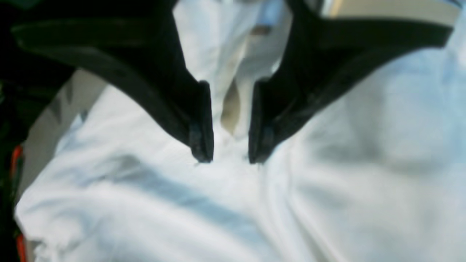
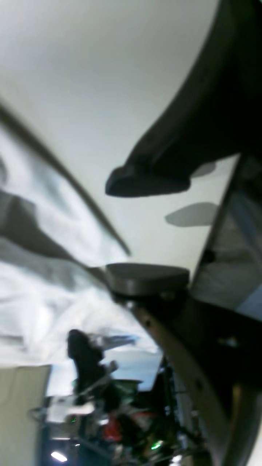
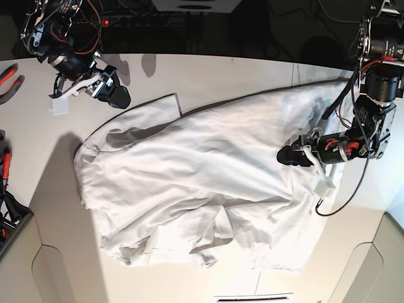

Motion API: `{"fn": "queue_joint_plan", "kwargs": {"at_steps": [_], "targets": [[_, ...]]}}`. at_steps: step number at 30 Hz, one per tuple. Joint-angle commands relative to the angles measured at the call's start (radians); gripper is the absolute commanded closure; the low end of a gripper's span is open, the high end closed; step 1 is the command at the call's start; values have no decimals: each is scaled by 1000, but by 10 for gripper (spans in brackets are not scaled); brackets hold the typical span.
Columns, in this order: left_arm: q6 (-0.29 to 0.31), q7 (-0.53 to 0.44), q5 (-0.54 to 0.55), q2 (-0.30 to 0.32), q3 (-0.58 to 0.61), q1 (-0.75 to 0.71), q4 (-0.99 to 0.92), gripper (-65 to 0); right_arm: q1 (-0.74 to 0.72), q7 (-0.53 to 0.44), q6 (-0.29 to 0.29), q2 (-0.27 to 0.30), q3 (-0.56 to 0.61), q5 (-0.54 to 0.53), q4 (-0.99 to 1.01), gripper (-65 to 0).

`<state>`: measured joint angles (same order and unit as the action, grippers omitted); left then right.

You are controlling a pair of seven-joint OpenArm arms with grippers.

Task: Layout the t-shirt on the table in an organized manner, then fold the t-shirt properly
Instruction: 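Grasp the collar corner with the right gripper and pull it outward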

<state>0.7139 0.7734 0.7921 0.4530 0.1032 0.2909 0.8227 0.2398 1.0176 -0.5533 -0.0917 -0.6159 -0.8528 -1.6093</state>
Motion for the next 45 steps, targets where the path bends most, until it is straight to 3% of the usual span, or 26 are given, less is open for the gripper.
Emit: {"fn": "queue_joint_plan", "kwargs": {"at_steps": [1, 16, 18, 23, 31, 36, 39, 42, 43, 45], "targets": [[-16, -5, -51, 12, -5, 11, 11, -211, -16, -20, 1, 2, 3, -9, -5, -306], [-16, -18, -72, 13, -5, 8, 12, -211, -181, -126, 10, -10, 12, 18, 411, -303], [-16, -18, -74, 13, -5, 8, 12, -211, -201, -143, 10, -10, 12, 31, 440, -258], [-16, -15, -75, 16, -5, 8, 17, -211, -254, -144, 11, -8, 12, 113, 448, 0], [-16, -14, -75, 16, -5, 8, 18, -211, -277, -44, 11, -8, 12, 131, 376, 0], [-16, -13, -75, 16, -5, 8, 19, -211, -257, 35, 3, -9, 12, 135, 177, 0], [-16, -14, -75, 16, -5, 8, 19, -211, -213, 37, 0, -8, 12, 205, 12, 0], [-16, -13, -75, 16, -5, 8, 19, -211, -169, 29, 0, -9, 12, 264, -113, -229], [-16, -13, -75, 16, -5, 8, 19, -211, -155, 20, 6, -8, 12, 280, -130, -265], [-16, -14, -75, 16, -5, 8, 19, -211, -127, -2, 21, -11, 14, 293, -124, -274]]}}
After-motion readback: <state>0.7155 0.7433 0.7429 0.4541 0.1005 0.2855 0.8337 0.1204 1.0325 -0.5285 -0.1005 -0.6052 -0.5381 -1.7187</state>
